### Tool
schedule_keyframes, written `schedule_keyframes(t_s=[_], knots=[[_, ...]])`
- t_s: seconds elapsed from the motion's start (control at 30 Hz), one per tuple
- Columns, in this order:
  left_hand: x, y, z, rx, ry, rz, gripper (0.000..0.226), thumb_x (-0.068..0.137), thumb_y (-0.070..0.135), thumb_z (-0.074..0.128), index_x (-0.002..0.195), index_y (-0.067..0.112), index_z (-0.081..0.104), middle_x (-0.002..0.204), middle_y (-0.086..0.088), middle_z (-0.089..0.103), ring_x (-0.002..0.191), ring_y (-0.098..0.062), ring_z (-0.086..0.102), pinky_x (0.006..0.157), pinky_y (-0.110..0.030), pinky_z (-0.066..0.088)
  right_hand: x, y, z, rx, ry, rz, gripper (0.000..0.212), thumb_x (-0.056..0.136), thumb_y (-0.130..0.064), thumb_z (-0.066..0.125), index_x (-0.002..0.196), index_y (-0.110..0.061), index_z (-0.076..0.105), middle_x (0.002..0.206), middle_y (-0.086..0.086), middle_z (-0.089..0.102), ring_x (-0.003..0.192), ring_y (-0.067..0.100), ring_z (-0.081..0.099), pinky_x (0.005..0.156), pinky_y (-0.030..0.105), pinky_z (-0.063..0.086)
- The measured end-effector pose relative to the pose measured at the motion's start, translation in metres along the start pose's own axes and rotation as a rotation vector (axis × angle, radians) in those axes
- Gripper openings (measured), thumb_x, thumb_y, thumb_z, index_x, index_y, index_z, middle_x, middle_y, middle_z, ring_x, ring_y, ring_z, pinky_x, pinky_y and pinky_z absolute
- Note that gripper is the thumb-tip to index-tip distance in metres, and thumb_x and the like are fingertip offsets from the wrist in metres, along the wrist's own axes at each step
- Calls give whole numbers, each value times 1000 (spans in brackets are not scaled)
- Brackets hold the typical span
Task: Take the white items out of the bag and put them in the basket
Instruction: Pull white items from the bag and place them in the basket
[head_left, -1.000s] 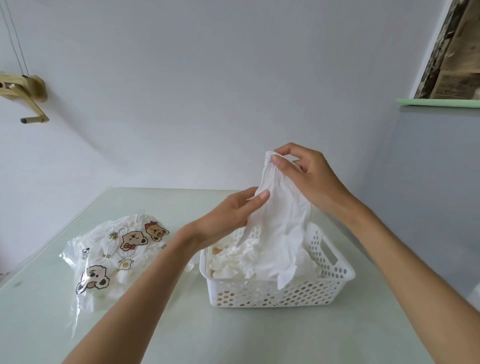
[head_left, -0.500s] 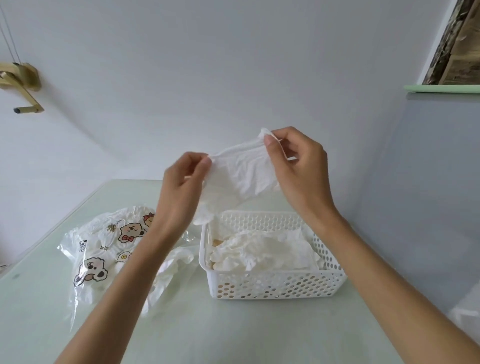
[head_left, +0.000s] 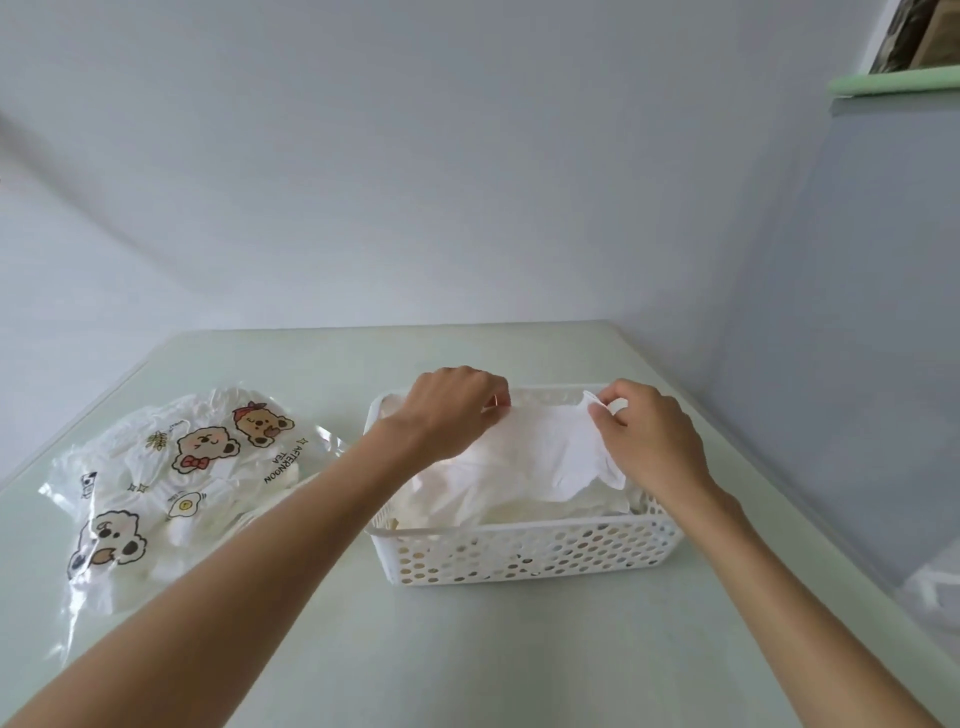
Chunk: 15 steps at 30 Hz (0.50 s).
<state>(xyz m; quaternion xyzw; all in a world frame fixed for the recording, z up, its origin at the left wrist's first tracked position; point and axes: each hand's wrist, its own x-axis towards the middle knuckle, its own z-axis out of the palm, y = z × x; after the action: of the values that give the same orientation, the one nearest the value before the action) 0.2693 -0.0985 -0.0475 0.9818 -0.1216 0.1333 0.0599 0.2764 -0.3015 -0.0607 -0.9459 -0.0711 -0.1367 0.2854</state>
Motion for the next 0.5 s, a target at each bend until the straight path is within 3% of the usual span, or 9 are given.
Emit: schedule_keyframes(t_s=[0.1, 0.27, 0.37, 0.43, 0.5], knots=[[7, 2, 9, 115, 69, 141, 23, 101, 34, 44, 111, 26, 62, 110, 7, 65, 99, -18, 59, 69, -29, 42, 2, -2, -3, -251, 27, -97, 19, 100, -30, 44, 108, -20, 58, 96, 5, 67, 87, 29, 61, 64, 30, 36], [11, -3, 16, 265, 73, 348, 23, 98, 22, 54, 120, 21, 59, 120, 2, 61, 107, -20, 57, 70, -32, 46, 6, -2, -4, -539, -38, -206, 19, 102, -20, 42, 118, -16, 50, 107, 6, 65, 94, 28, 62, 66, 30, 35], [6, -1, 8, 229, 162, 214, 31, 95, 6, 53, 118, 24, 59, 122, 6, 59, 107, -16, 55, 69, -31, 46, 7, -5, -12, -572, -138, -275, 34, 100, -28, 46, 131, -16, 39, 105, 4, 63, 95, 28, 62, 67, 30, 37], [-6, -4, -1, 33, 239, 1, 32, 93, 5, 52, 109, 31, 64, 116, 13, 61, 104, -12, 57, 71, -30, 48, 4, -7, -27, -469, -118, -295, 41, 97, -32, 53, 132, -19, 36, 105, 1, 61, 95, 27, 61, 69, 31, 38], [-20, -4, -10, -187, 179, -110, 31, 93, 8, 50, 103, 34, 65, 112, 16, 63, 102, -8, 60, 77, -29, 48, 0, -10, -37, -296, -75, -291, 32, 95, -27, 56, 125, -23, 44, 102, -3, 60, 90, 23, 59, 72, 31, 41]])
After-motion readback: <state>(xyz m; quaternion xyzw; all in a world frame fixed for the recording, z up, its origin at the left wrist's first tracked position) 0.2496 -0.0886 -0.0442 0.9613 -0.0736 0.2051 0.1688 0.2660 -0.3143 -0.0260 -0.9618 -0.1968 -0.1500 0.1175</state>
